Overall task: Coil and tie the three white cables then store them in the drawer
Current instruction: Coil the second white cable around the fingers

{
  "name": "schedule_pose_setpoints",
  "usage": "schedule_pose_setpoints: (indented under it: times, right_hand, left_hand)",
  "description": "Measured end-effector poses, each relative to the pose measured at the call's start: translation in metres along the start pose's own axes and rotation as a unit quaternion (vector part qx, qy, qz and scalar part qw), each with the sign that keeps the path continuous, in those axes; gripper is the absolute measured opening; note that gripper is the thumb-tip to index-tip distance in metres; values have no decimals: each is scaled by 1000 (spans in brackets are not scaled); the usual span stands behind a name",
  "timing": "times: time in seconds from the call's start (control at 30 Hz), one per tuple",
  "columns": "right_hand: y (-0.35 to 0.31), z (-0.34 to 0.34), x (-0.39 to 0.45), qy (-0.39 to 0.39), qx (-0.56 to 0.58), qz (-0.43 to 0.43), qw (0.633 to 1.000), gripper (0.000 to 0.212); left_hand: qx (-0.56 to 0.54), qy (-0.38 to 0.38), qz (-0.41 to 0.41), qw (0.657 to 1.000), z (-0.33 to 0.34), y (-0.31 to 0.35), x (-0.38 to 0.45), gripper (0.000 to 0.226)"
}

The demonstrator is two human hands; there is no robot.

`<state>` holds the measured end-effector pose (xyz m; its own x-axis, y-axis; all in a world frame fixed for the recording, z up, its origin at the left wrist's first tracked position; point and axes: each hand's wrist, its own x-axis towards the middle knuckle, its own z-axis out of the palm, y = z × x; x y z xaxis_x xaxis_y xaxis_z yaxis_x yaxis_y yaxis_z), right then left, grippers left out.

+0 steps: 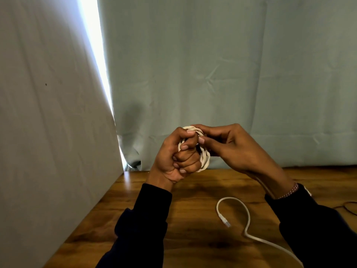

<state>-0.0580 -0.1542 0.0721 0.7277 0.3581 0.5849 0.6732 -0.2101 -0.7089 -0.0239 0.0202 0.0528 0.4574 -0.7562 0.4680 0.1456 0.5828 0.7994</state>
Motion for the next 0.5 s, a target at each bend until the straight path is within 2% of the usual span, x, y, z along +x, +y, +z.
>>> schedule_pose_setpoints:
  times: [0.07,0.13,0.23,0.37,0.5]
  right_hand:
    - [0,3,0,34,-41,4,999,35]
    - [-2,4,1,69,-91,4,994,33]
    - [-5,2,0,117,-126,-7,985,31]
    - [-3,-2,0,168,-161,-4,973,30]
    - [1,0,2,163,-171,21,971,29]
  left_hand:
    - [37,56,12,998,0,-1,0,34]
    - [93,145,32,985,2,-2,2,38]
    - [204,271,61,939,4,-2,5,38]
    - [299,290,61,907,8,2,5,26]
    - [394,332,63,855,11,4,6,36]
